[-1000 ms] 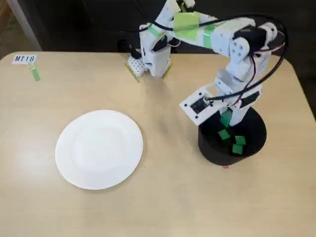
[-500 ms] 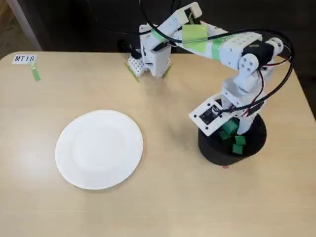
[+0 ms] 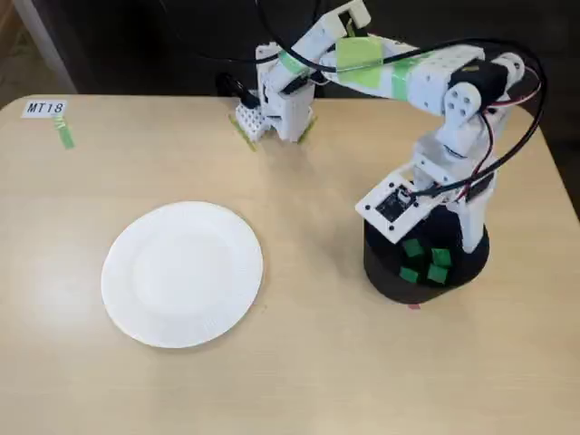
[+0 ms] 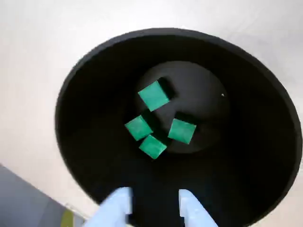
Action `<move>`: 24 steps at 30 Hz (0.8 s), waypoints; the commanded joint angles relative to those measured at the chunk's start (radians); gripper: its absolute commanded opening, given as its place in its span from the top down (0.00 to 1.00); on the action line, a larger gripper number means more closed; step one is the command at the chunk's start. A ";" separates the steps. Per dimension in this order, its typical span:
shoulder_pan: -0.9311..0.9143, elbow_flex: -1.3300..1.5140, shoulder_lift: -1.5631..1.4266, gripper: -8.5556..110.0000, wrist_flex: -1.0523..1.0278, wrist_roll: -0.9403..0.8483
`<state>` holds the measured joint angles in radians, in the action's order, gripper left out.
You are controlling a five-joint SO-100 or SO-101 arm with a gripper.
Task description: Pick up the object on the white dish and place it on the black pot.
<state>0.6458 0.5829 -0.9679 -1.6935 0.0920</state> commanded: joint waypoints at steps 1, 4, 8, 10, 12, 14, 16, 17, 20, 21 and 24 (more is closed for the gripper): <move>0.003 0.025 -0.167 0.93 0.000 0.015; -0.018 0.035 -0.288 0.93 0.000 0.017; -0.127 0.037 -0.479 0.93 0.000 0.014; -0.207 0.037 -0.584 0.93 0.002 0.012; -0.295 0.037 -0.678 0.93 0.005 0.011; -0.382 0.038 -0.752 0.93 0.006 -0.003; -0.456 0.048 -0.807 0.93 0.006 -0.025; -0.486 0.066 -0.836 0.93 0.006 -0.035; -0.554 0.199 -0.960 0.93 0.049 -0.060; -0.571 0.299 -1.039 0.93 0.097 -0.061; -0.632 0.784 -1.393 0.93 0.377 -0.002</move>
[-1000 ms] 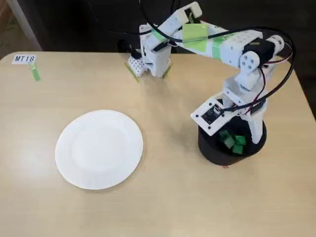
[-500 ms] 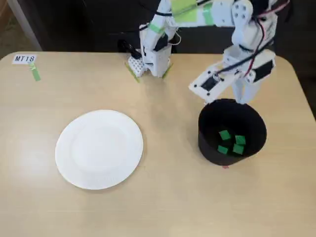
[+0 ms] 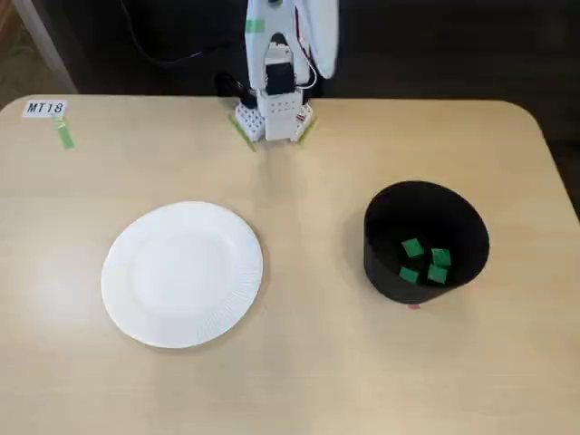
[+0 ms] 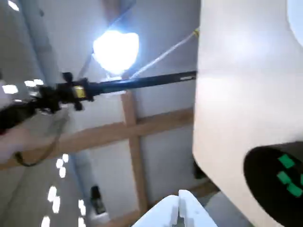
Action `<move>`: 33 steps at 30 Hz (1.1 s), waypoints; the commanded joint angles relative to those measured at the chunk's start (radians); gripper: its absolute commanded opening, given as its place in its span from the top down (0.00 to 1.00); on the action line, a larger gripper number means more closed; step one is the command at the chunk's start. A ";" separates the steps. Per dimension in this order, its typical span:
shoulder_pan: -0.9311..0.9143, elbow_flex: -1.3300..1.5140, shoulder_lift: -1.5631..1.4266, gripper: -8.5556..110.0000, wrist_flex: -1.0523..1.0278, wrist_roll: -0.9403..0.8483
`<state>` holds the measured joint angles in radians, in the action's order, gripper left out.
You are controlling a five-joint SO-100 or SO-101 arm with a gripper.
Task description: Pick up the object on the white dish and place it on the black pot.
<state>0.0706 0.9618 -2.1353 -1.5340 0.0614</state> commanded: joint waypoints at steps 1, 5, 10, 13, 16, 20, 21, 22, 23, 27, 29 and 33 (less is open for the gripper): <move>-0.074 0.543 -0.327 0.93 0.285 0.044; -0.078 0.813 -0.483 0.93 0.319 0.044; -0.040 1.160 -0.672 0.93 0.423 0.060; -0.032 1.318 -0.750 0.93 0.459 0.029; -0.031 1.470 -0.836 0.93 0.494 -0.005; -0.038 1.631 -0.953 0.93 0.506 -0.028; -0.040 1.669 -0.983 0.93 0.506 -0.032; -0.040 1.707 -1.015 0.93 0.506 -0.032; -0.041 1.747 -1.052 0.93 0.506 -0.032; -0.046 1.894 -1.192 0.93 0.491 -0.028; -0.037 1.924 -1.195 0.93 0.486 -0.051; -0.057 1.963 -1.195 0.93 0.489 -0.078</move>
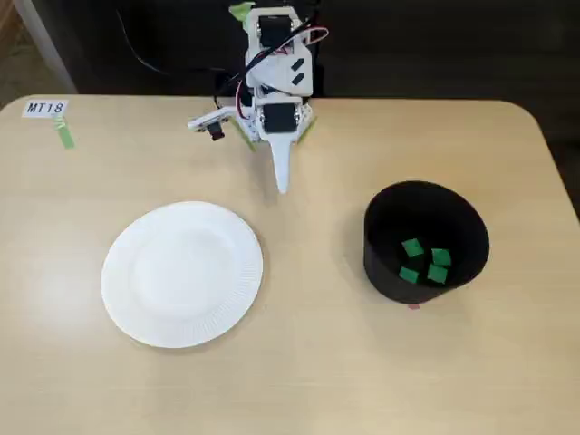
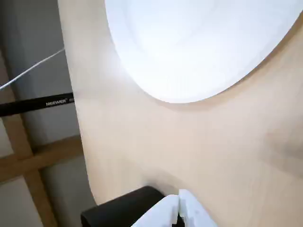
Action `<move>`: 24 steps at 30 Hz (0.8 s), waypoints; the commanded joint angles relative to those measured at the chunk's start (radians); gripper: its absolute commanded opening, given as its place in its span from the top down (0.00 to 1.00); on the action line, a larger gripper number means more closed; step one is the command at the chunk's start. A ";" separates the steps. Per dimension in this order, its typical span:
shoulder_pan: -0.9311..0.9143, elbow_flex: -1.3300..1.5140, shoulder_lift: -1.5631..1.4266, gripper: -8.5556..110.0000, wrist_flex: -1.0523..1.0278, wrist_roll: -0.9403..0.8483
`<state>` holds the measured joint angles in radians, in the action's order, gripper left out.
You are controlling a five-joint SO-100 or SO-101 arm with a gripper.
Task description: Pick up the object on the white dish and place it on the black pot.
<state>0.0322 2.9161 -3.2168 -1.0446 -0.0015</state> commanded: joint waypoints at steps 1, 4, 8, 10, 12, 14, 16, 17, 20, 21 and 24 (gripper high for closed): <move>-0.023 0.026 -0.114 0.93 0.009 -0.017; -0.026 0.078 -0.114 0.93 0.040 -0.017; -0.029 0.117 -0.114 0.93 0.051 -0.017; -0.029 0.130 -0.114 0.93 0.057 -0.017; -0.029 0.143 -0.114 0.93 0.064 -0.017; -0.029 0.158 -0.114 0.93 0.066 -0.014; -0.029 0.175 -0.114 0.93 0.066 -0.008; -0.029 0.175 -0.114 0.93 0.066 -0.011; -0.028 0.175 -0.114 0.93 0.066 -0.009; -0.028 0.175 -0.114 0.93 0.066 -0.012; -0.025 0.175 -0.114 0.93 0.066 -0.020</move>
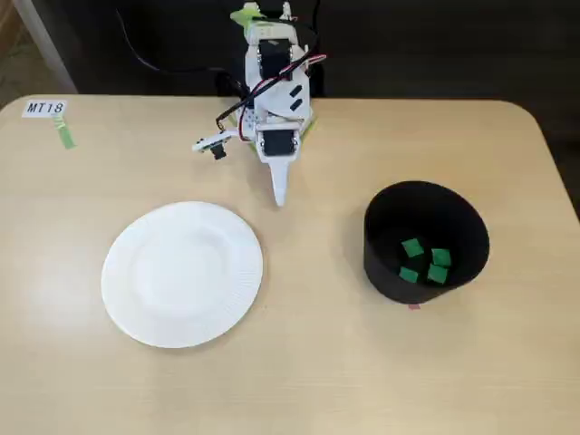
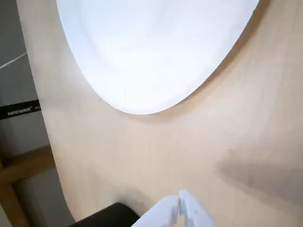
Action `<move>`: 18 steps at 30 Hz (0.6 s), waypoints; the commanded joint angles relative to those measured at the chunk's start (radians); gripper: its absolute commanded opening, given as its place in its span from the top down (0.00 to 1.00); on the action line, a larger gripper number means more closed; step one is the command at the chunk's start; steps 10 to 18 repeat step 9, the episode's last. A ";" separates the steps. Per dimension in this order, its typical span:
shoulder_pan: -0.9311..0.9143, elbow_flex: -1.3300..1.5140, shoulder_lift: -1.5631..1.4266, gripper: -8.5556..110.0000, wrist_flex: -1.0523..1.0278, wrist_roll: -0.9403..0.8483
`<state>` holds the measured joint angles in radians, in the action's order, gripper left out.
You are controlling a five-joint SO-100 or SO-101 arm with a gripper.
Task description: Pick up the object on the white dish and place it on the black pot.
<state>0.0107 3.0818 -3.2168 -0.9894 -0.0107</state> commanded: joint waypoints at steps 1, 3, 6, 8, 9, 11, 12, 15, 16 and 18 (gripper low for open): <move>-0.003 0.009 -0.114 0.93 0.012 -0.011; -0.003 0.009 -0.114 0.92 0.012 -0.011; -0.003 0.009 -0.114 0.93 0.012 -0.011; -0.003 0.009 -0.114 0.93 0.012 -0.011; -0.003 0.009 -0.114 0.93 0.012 -0.011; -0.003 0.009 -0.114 0.93 0.012 -0.011; -0.003 0.009 -0.114 0.93 0.012 -0.011; -0.003 0.009 -0.114 0.93 0.012 -0.011; -0.003 0.009 -0.114 0.93 0.012 -0.011; -0.003 0.009 -0.114 0.93 0.012 -0.011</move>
